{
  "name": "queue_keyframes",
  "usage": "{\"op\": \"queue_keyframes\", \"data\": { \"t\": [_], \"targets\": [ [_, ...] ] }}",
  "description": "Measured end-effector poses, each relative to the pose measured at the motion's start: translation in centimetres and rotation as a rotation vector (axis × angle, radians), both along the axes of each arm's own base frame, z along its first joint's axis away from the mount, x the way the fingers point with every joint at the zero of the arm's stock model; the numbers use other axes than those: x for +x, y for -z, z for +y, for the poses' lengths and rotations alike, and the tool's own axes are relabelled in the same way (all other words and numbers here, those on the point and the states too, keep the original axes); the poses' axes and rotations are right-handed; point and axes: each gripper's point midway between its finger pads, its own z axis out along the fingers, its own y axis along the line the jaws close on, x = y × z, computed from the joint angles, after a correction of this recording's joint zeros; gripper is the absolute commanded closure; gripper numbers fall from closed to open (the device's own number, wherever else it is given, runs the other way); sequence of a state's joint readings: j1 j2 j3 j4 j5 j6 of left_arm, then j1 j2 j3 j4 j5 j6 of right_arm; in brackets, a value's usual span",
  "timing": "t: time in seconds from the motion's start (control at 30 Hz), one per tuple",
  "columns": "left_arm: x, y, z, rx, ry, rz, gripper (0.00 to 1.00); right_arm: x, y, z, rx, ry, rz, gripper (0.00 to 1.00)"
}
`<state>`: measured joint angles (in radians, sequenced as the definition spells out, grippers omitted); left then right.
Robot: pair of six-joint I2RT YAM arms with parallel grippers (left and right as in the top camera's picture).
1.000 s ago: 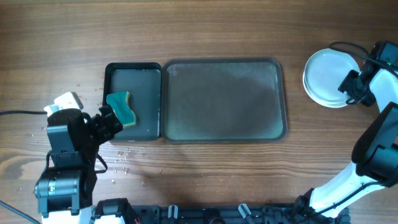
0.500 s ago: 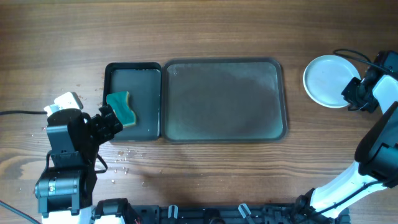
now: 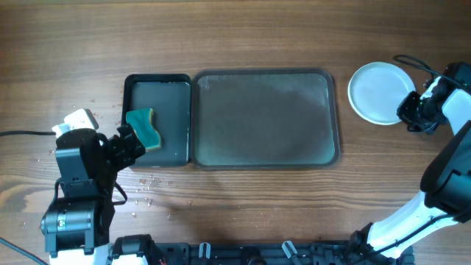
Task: Clean dirty plates on tray and stack at the side
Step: 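Lower the plate onto the stack and open the right gripper, then lift the right gripper up and away from the plate stack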
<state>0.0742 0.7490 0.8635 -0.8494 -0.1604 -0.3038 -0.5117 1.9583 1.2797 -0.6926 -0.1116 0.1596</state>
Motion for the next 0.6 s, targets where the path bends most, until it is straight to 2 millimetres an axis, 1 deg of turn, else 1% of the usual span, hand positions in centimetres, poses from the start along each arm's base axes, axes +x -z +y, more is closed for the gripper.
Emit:
{"op": "queue_keyframes", "data": {
  "t": [0.13, 0.17, 0.27, 0.37, 0.43, 0.5, 0.57, 0.6],
  "targets": [
    [0.0, 0.0, 0.0, 0.0, 0.0, 0.0, 0.0, -0.5, 0.0, 0.6, 0.029, -0.004, 0.017, 0.86],
    [0.0, 0.0, 0.0, 0.0, 0.0, 0.0, 0.0, -0.6, 0.0, 0.8, 0.037, -0.004, 0.025, 0.83],
    [0.0, 0.0, 0.0, 0.0, 0.0, 0.0, 0.0, -0.7, -0.6, 1.2, 0.063, -0.003, 0.032, 0.62],
    [0.0, 0.0, 0.0, 0.0, 0.0, 0.0, 0.0, 0.3, -3.2, 1.7, 0.083, -0.019, -0.038, 0.57],
    [0.0, 0.0, 0.0, 0.0, 0.0, 0.0, 0.0, 0.8, -4.9, 1.9, 0.086, -0.026, -0.088, 0.57],
    [0.0, 0.0, 0.0, 0.0, 0.0, 0.0, 0.0, 1.5, -7.3, 2.4, 0.087, -0.043, -0.158, 0.58],
    [0.0, 0.0, 0.0, 0.0, 0.0, 0.0, 0.0, 2.1, -9.8, 3.3, 0.089, -0.073, -0.223, 0.58],
    [0.0, 0.0, 0.0, 0.0, 0.0, 0.0, 0.0, 2.3, -10.6, 4.0, 0.09, -0.098, -0.242, 0.58]
  ]
}}
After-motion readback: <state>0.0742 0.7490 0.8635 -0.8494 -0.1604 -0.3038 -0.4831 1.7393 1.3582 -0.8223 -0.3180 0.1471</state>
